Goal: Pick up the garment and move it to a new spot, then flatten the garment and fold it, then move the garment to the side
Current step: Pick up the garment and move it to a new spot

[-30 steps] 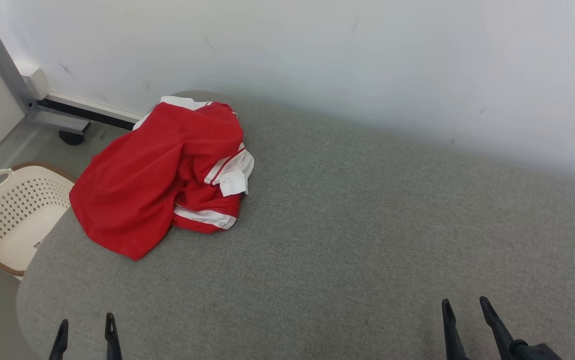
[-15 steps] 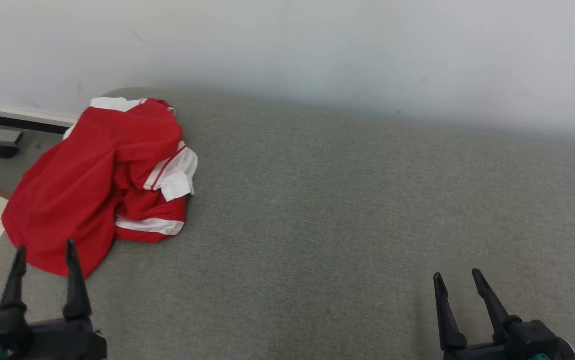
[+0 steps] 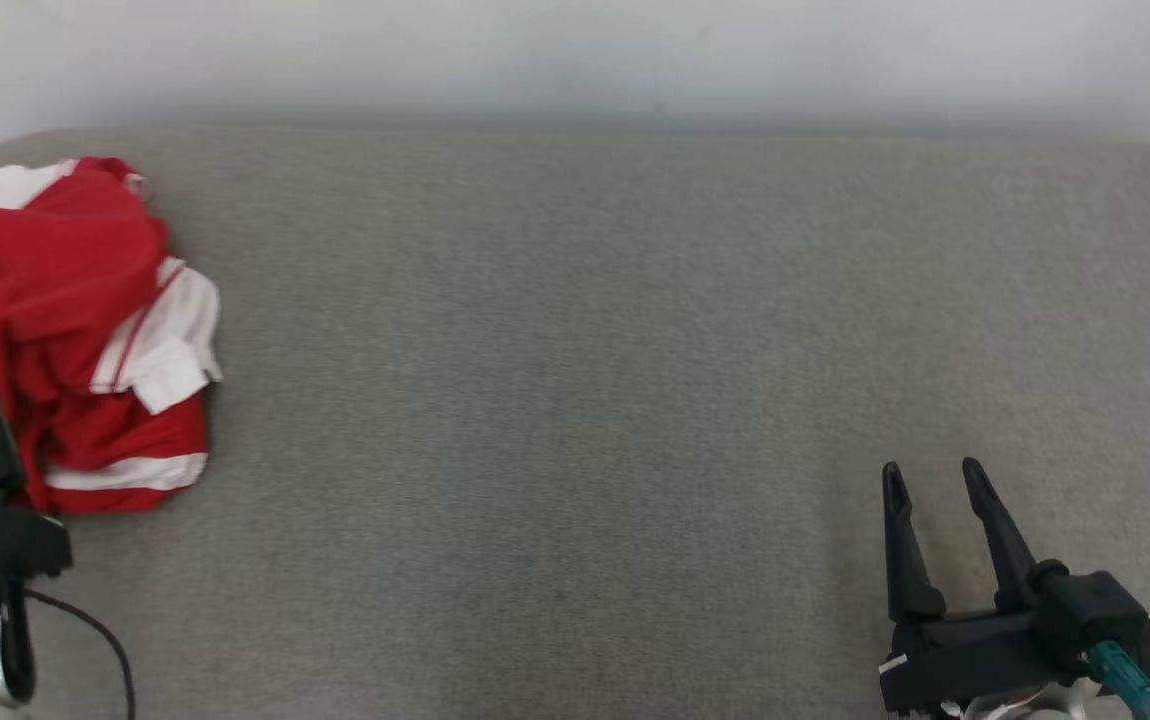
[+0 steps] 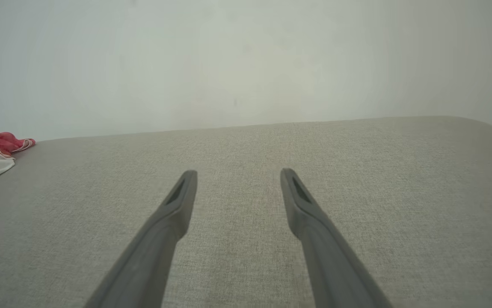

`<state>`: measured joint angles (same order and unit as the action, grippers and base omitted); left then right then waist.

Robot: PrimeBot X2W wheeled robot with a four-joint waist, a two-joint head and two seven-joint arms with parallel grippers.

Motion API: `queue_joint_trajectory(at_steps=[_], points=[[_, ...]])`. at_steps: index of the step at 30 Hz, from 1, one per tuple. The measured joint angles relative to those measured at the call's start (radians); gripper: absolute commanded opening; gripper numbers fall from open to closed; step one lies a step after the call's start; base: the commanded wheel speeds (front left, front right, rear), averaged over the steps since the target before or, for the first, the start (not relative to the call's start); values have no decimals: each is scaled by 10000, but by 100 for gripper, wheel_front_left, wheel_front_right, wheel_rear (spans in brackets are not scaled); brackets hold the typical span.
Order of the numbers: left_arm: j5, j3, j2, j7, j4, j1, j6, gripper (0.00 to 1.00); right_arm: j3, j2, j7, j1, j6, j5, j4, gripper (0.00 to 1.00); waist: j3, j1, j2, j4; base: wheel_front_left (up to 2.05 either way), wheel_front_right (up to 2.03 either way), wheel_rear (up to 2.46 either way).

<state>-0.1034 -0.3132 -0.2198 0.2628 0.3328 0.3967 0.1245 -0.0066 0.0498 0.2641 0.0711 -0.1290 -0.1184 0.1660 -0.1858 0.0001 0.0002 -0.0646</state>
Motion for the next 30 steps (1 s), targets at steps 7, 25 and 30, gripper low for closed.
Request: queue_joint_trajectory(at_steps=[7,25,30], points=[[-242,-69,-869,-21,2347,1245,46,100,15,10,0,371,0,-247,8,100,-669,0,0,910,0,0,0],[-817,-88,-2207,-2928,6571,3273,-109,100,-67,4,0,534,0,-326,21,100,-1387,-1,0,1747,0,0,0],[-809,121,-2255,-2817,6934,3462,-104,0,-61,4,0,536,0,-324,67,100,-1305,0,0,1707,0,0,0]])
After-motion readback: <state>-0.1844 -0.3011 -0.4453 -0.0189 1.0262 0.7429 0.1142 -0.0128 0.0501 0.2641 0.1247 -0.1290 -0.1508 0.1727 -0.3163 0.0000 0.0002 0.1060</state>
